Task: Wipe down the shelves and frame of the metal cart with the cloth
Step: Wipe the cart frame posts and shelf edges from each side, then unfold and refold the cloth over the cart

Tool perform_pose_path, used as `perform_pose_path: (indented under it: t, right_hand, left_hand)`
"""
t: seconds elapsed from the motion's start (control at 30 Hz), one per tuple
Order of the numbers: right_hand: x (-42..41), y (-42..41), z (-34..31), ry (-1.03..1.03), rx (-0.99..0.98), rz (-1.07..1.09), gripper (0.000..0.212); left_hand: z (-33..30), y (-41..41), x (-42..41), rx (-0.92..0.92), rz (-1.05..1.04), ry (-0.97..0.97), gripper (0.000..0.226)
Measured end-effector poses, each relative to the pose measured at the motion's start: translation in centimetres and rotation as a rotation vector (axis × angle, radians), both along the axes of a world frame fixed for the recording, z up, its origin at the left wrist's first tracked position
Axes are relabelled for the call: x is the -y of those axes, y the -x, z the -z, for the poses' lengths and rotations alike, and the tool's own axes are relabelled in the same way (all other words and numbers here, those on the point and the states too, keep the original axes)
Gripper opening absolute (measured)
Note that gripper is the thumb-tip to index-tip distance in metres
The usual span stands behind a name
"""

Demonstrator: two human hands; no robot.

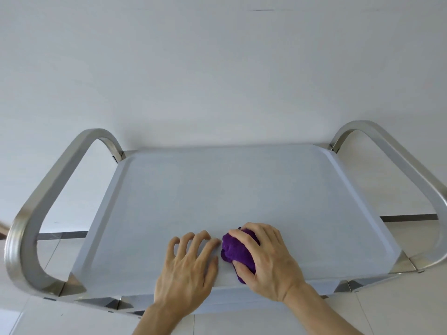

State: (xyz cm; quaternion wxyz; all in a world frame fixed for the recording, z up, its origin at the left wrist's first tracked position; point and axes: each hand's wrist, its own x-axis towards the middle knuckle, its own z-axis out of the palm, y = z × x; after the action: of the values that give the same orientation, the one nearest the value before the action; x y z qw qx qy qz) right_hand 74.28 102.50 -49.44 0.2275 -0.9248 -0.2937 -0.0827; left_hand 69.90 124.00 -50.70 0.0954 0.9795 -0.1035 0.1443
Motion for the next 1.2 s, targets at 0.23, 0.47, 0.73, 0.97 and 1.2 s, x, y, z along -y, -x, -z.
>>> perform_pose_path:
  t: [0.23, 0.47, 0.73, 0.97, 1.2]
  right_hand:
    - [-0.2, -1.1, -0.1, -0.016, -0.007, 0.007, 0.053]
    - [-0.2, -1.7, -0.2, 0.008, -0.069, 0.01, 0.056]
    - [-0.9, -2.4, -2.8, 0.171, -0.332, 0.025, 0.058]
    - [-2.1, -4.6, -11.0, -0.39, -1.083, 0.237, 0.037]
    - [-2.4, -3.2, -20.7, -0.776, -1.311, 0.176, 0.03]
  left_hand:
    - [-1.0, -1.0, -0.3, -0.098, -0.001, 0.038, 0.031]
    - [-2.0, -1.4, -0.6, -0.27, -0.031, 0.136, 0.031]
    - [-5.8, -1.9, 1.0, -0.503, -0.134, 0.25, 0.034]
    - [-13.9, -0.5, 3.1, -0.821, -0.341, 0.951, 0.03]
    - [-21.2, -0.9, 3.6, -0.668, -0.424, 1.593, 0.03]
